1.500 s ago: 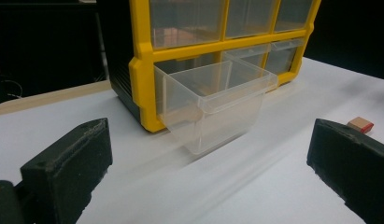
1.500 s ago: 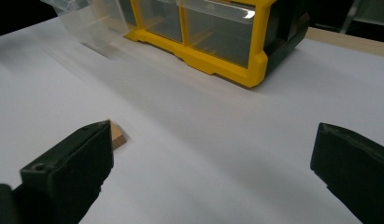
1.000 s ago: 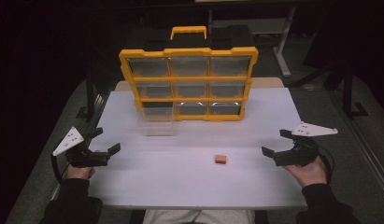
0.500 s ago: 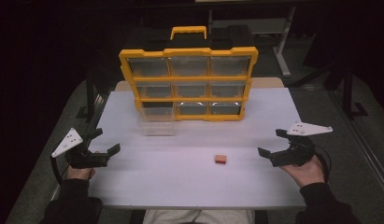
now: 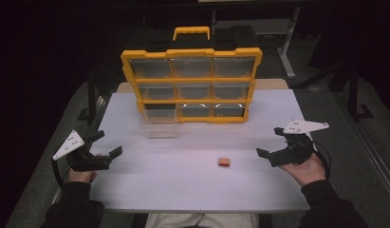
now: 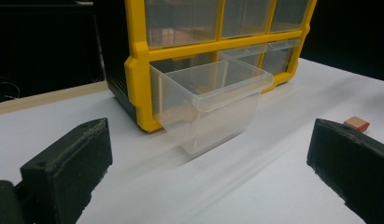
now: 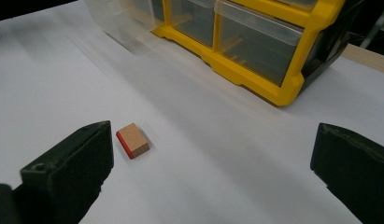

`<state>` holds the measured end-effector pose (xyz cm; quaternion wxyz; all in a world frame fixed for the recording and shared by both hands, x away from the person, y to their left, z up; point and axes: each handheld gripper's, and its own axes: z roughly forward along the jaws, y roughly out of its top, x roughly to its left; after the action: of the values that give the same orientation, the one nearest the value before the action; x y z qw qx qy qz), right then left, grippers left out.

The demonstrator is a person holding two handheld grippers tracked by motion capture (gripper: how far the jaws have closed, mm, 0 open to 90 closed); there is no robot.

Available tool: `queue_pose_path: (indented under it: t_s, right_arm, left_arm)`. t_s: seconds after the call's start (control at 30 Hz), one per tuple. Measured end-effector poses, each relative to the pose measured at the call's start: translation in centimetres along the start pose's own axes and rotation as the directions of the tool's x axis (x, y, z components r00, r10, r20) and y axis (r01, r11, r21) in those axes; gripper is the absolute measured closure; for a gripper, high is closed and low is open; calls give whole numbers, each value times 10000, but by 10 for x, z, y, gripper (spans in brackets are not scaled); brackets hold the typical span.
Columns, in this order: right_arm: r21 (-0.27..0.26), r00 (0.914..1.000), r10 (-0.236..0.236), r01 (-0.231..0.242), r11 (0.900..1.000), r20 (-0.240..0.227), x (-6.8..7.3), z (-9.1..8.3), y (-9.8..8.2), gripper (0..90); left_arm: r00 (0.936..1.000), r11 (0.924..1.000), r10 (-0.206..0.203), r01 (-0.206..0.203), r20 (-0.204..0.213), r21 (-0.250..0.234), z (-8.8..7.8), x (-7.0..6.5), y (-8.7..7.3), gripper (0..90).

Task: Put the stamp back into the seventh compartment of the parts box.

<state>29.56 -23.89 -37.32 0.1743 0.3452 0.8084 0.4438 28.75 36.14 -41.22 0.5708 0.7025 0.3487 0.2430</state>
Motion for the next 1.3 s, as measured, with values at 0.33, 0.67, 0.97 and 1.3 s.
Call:
queue_pose_path:
  t_s: [0.33, 0.67, 0.97, 1.3]
  right_arm:
    - [423, 9983, -426, 443, 9981, -401, 4, 7, 17, 0]
    - [861, 9940, -862, 920, 9920, -679, 9, 20, 28, 0]
    - [1203, 9873, -1218, 1338, 9837, -1020, 17, 32, 35, 0]
    - [1508, 9831, -1355, 1535, 9766, -1234, 21, 42, 34, 0]
  left_arm:
    - [10000, 10000, 18, -18, 13, 16, 0, 0, 0, 0]
    - [9999, 10000, 35, -36, 94, 73, 2, 0, -1, 0]
    - [9999, 10000, 41, -42, 117, 74, 2, -1, -1, 0]
    - [9998, 9996, 195, -197, 108, 203, 4, -2, -1, 0]
